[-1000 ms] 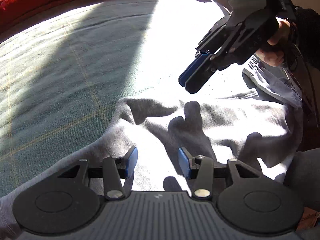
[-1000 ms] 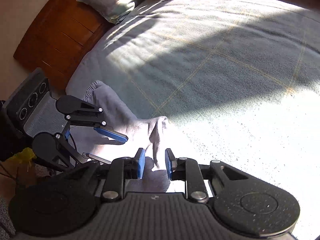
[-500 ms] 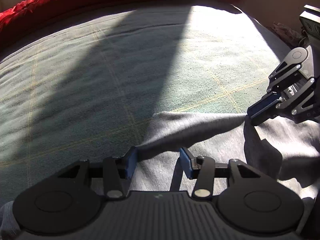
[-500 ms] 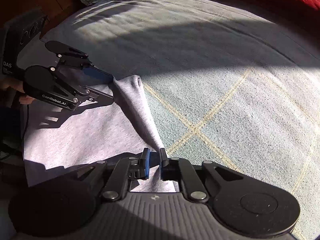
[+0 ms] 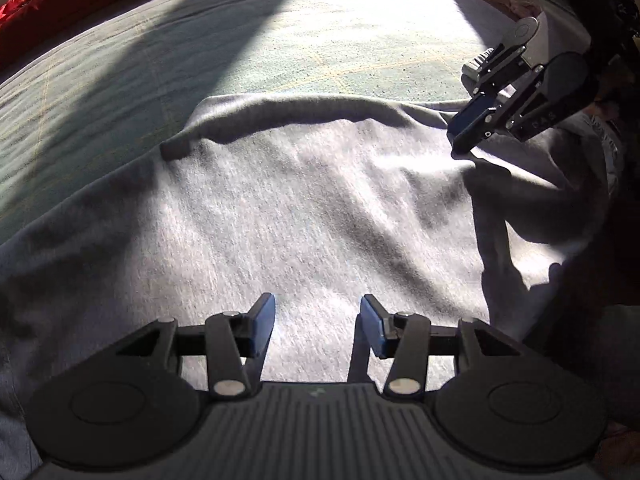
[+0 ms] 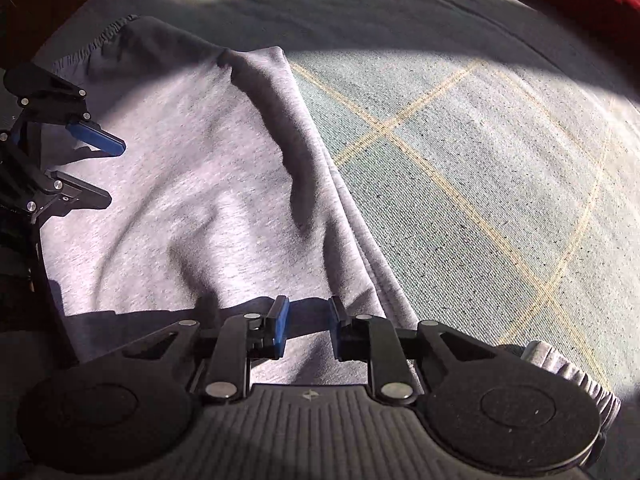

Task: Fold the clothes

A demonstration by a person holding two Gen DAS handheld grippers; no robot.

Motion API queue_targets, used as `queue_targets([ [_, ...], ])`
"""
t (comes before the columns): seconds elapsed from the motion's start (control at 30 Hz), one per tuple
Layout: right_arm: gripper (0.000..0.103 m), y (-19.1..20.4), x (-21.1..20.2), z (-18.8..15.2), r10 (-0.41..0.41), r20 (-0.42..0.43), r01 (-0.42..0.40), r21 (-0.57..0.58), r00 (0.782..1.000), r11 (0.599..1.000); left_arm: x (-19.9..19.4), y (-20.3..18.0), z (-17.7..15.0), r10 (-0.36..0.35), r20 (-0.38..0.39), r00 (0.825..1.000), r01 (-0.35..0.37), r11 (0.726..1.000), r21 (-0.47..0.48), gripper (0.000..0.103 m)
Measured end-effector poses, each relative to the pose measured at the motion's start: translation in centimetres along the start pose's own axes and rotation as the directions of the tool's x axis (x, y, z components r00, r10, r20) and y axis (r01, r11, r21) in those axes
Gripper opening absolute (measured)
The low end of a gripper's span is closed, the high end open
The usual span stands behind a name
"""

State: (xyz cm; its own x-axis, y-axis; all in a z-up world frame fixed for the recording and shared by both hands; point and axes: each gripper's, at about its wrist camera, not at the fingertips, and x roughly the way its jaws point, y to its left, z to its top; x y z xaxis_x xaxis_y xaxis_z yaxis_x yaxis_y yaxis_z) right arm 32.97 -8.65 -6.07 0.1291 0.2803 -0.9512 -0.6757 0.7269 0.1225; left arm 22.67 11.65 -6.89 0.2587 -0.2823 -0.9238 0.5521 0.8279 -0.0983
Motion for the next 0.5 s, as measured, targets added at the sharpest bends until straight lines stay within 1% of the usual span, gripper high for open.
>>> queue_targets([
  [0.1,0.024,-1.1,-0.9,-0.5,-0.014,0.02,0.013,0.045,1.0,0.999,-0.6,-0.3,-0.4,0.014,-0.006,1.0,-0.015,1.0,-0.005,0.048],
  [0.17,0.027,-1.2,-1.8,-0.6,-0.006,0.043,0.003,0.06,0.999,0.998,-1.2,-0.2,0.0,0.003,0.0,1.0,-0.003,1.0,-0.03,0.048],
  [0.2,0.029,-1.2,-2.3,-0.6,0.002,0.053,-0.005,0.056,0.999,0.998,-1.3,-0.3,0.2,-0.004,0.004,1.0,0.004,1.0,-0.031,0.048],
  [0.23,0.029,-1.2,-2.4,-0.7,0.002,0.056,-0.005,0.048,0.998,0.999,-1.4,-0.5,0.3,-0.014,0.008,1.0,0.014,1.0,-0.019,0.048],
  [0.33,0.029,-1.7,-2.1,-0.9,-0.012,0.046,0.01,0.034,0.999,0.999,-1.0,-1.3,0.4,-0.024,0.014,1.0,0.024,1.0,0.017,0.049],
  [0.4,0.029,-2.1,-1.8,-1.1,-0.015,0.037,0.014,0.028,0.999,1.0,-0.5,-1.7,0.4,-0.032,0.001,0.999,0.032,0.999,0.02,0.048],
  [0.5,0.029,-3.0,-0.9,-1.6,0.018,0.009,-0.018,0.042,1.0,0.999,0.0,-2.0,0.4,-0.041,-0.003,0.999,0.041,0.999,0.027,0.049],
])
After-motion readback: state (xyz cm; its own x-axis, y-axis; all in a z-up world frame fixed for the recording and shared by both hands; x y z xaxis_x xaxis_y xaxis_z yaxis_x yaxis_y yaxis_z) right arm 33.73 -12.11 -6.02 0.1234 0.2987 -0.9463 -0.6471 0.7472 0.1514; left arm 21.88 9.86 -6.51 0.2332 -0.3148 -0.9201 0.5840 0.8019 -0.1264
